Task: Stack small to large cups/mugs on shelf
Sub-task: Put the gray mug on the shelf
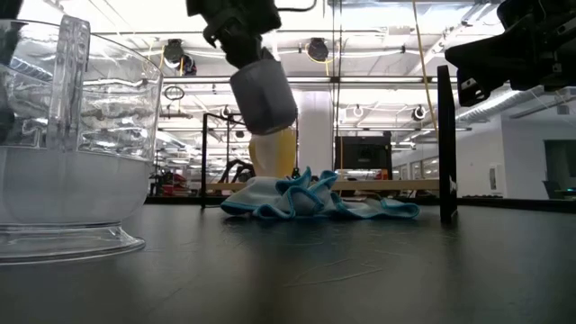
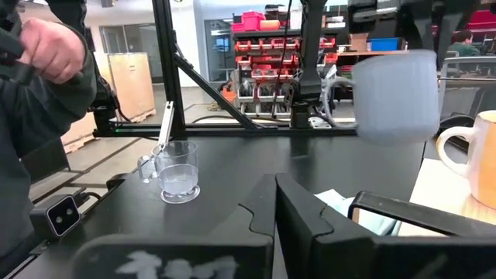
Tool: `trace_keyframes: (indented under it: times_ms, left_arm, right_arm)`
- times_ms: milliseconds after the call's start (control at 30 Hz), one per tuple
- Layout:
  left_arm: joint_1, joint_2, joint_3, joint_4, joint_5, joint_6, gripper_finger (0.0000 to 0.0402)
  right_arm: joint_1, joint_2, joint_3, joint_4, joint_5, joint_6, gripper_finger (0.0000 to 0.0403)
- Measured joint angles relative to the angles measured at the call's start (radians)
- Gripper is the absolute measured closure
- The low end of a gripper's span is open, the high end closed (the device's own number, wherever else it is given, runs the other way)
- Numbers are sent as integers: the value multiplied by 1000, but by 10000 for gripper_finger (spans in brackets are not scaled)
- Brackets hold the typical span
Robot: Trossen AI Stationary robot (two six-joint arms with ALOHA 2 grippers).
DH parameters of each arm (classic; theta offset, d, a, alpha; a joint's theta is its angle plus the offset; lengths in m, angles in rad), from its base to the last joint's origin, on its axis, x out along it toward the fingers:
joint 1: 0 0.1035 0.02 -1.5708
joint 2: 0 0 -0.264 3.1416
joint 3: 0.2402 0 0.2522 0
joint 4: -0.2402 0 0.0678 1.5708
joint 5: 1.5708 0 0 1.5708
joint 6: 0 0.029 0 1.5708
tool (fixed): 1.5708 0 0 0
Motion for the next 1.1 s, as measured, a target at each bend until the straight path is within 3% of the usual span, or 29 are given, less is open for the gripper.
trace_keyframes:
  times_ms: [233, 533, 867, 1100]
  left_arm:
    - [-9, 137, 151, -162, -1, 142, 398]
    - [-61, 221, 317, -304, -10, 316, 398]
    - [-104, 365, 550, -416, -28, 348, 398]
    - [-100, 417, 604, -406, -39, 376, 398]
  right_arm:
    - [0, 0, 0, 0, 0, 4, 403]
    - [0, 0, 0, 0, 0, 4, 403]
    - [-1, 0, 0, 0, 0, -11, 403]
    - [-1, 0, 0, 0, 0, -5, 403]
